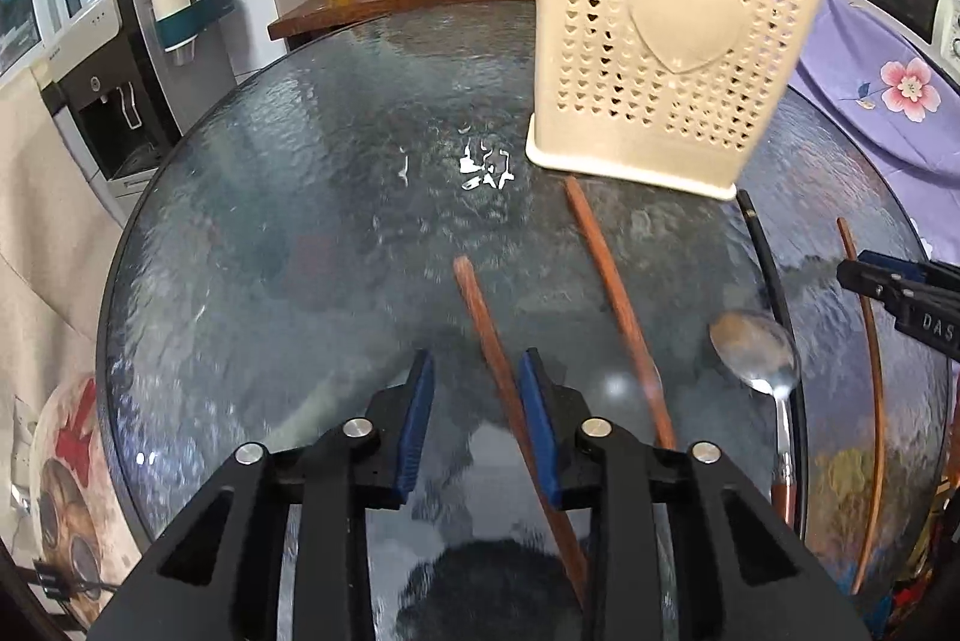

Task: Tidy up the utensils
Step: 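Grasp a wooden chopstick with the left tool while the right tool grasps another wooden chopstick, then lift both wooden chopsticks and carry them above the cream holder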

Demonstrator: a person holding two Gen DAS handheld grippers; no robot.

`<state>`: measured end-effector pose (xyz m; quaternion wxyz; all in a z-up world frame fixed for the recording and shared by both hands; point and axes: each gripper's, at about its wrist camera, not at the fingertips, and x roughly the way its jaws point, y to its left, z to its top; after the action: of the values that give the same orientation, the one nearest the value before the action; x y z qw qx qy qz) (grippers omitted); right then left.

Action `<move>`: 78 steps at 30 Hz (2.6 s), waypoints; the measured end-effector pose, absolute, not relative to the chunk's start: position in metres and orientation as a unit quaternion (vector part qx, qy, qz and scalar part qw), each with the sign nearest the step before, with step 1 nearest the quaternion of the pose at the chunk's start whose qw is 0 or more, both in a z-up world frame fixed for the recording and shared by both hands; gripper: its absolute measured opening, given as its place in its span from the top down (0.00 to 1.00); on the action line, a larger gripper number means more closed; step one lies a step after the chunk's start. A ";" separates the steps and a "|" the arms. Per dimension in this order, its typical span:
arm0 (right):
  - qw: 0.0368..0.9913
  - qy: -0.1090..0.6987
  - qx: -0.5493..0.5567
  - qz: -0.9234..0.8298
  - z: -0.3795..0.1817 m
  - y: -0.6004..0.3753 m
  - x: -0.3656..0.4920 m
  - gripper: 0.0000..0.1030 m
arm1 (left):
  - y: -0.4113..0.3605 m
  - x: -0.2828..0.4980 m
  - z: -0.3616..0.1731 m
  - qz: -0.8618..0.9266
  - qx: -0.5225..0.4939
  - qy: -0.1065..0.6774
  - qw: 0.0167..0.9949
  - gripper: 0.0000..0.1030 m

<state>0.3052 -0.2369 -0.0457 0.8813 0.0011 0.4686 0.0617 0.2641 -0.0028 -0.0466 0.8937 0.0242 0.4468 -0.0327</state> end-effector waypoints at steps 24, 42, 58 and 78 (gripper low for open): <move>0.872 0.483 -0.020 0.079 -0.043 -0.213 0.336 0.93 | -0.032 0.277 -0.046 -0.047 0.041 0.457 0.887 0.93; 0.882 0.457 0.028 0.109 -0.035 -0.228 0.331 0.93 | -0.013 0.289 -0.027 -0.066 -0.008 0.432 0.900 0.93; 0.913 0.307 0.123 0.238 0.074 -0.268 0.268 0.93 | -0.002 0.232 0.069 -0.118 -0.055 0.306 0.943 0.93; 0.913 0.259 0.086 0.302 0.141 -0.266 0.228 0.93 | -0.005 0.202 0.120 -0.154 -0.051 0.253 0.954 0.93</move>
<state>0.2280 -0.2659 0.1411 0.9134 0.0855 0.2591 0.3020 0.2022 -0.0051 0.1196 0.9539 -0.0510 0.2525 -0.1538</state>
